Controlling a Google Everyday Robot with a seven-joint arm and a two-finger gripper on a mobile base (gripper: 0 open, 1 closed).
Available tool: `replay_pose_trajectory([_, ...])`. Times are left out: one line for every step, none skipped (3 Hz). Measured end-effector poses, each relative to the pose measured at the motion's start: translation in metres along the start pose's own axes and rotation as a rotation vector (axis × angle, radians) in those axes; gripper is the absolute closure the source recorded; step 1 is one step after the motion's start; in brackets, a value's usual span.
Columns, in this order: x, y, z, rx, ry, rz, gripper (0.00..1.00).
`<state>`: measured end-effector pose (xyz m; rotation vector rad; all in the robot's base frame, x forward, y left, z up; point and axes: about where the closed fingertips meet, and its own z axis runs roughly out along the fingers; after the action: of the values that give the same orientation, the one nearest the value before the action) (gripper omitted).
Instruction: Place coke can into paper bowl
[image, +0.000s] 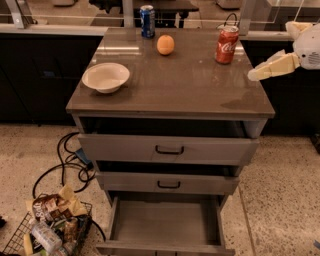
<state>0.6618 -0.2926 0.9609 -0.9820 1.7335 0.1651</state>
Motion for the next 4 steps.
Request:
replay_pose_trajectory([0.0,0.0,0.0,0.0,0.0,0.0,0.0])
replay_pose_trajectory([0.006,-0.018,0.013,0.031,-0.056,0.065,0.0])
replay_pose_trajectory([0.013,-0.062,0.044,0.089,-0.185,0.189,0.0])
replay_pose_trajectory([0.017,-0.086,0.06,0.124,-0.245,0.256,0.0])
